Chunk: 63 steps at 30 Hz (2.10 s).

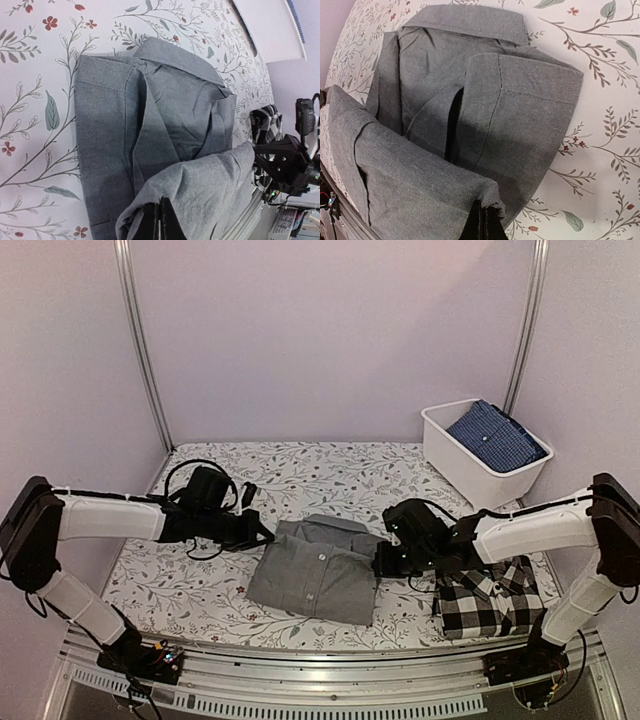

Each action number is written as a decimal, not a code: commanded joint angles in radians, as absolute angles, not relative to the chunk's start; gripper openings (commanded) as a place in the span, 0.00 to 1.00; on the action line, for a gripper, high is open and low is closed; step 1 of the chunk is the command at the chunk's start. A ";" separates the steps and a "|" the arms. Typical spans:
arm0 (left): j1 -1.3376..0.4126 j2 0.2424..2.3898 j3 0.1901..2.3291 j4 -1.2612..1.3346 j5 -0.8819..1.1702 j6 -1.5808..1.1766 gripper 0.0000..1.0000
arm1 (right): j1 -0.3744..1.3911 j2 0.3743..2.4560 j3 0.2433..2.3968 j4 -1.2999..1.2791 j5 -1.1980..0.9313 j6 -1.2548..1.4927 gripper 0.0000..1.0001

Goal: Fold and stack the long sleeve shirts
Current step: Move the 2/3-rectangle-folded shirt to the center of the board, then fold the 2/3-rectangle-folded shirt at the center of the board.

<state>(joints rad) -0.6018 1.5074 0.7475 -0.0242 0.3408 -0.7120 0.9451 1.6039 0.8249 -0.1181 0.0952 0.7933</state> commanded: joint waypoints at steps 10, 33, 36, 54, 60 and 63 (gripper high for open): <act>-0.611 1.355 0.781 -0.110 0.316 -0.689 0.00 | 0.948 1.384 0.827 -0.200 0.260 0.780 0.00; -0.603 1.332 0.946 -0.197 0.317 -0.630 0.00 | 0.948 1.307 0.974 -0.286 0.290 0.718 0.00; -0.604 1.327 0.968 -0.207 0.315 -0.625 0.00 | 0.948 1.292 0.990 -0.295 0.293 0.713 0.00; -0.532 1.489 1.100 -0.163 0.386 -0.570 0.00 | 0.855 1.382 1.040 -0.281 0.293 0.665 0.00; -0.490 1.664 1.196 -0.120 0.445 -0.534 0.00 | 0.752 1.482 1.049 -0.209 0.205 0.621 0.00; -0.472 1.760 1.243 -0.095 0.464 -0.524 0.00 | 0.710 1.553 1.061 -0.165 0.168 0.597 0.00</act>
<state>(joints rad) -0.5014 1.6642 1.1809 -0.1520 0.4206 -0.5644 0.7597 1.4784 1.0241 -0.2436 0.2256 0.6445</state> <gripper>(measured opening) 0.003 0.003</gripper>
